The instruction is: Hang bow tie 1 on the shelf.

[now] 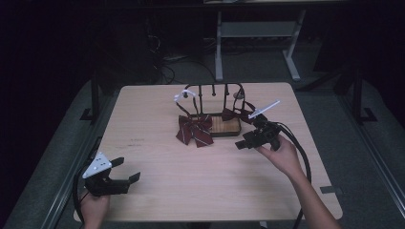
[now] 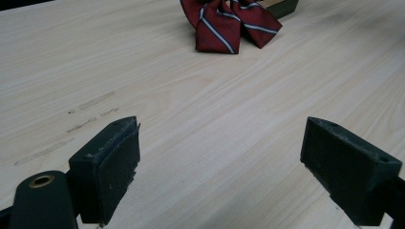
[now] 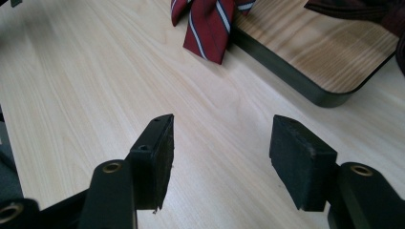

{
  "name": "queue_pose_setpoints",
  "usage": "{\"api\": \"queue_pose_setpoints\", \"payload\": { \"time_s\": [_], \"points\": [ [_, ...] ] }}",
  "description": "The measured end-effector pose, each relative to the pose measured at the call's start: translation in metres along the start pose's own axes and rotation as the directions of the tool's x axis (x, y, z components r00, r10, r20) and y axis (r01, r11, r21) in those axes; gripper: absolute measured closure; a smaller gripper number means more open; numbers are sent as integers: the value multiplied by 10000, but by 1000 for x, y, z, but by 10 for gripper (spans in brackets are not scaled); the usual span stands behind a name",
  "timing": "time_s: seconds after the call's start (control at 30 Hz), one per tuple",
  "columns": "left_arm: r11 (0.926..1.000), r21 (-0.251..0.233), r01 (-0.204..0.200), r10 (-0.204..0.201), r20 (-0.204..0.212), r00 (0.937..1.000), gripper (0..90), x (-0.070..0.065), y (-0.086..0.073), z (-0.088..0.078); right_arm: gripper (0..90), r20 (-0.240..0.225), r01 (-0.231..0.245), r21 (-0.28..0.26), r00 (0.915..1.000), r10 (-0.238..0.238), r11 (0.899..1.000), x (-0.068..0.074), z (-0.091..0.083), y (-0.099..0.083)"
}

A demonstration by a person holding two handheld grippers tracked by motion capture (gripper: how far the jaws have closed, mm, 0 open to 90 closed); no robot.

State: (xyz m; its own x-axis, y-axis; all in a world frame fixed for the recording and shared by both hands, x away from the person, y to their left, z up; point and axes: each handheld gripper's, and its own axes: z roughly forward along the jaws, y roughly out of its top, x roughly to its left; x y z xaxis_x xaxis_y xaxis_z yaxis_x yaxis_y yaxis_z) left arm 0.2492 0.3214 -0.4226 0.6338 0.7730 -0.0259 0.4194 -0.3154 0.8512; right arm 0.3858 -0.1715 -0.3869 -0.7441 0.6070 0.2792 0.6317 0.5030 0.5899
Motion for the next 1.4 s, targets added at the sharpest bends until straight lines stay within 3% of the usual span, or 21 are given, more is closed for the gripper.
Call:
{"api": "queue_pose_setpoints", "payload": {
  "time_s": [0.67,1.13,1.4],
  "points": [
    [10000,42,20,-20,-10,10000,128,-2,0,1,388,65,-684,-406,9976,687,9968,-10,-9,-56],
    [9999,94,-63,63,0,10000,128,-2,-1,1,368,-152,-1373,-851,9905,1365,9869,-17,-15,-94],
    [9999,135,-47,47,-12,10000,128,-3,-1,0,364,-236,-1477,-990,9890,1461,9841,-12,-20,-115]
  ]
}}
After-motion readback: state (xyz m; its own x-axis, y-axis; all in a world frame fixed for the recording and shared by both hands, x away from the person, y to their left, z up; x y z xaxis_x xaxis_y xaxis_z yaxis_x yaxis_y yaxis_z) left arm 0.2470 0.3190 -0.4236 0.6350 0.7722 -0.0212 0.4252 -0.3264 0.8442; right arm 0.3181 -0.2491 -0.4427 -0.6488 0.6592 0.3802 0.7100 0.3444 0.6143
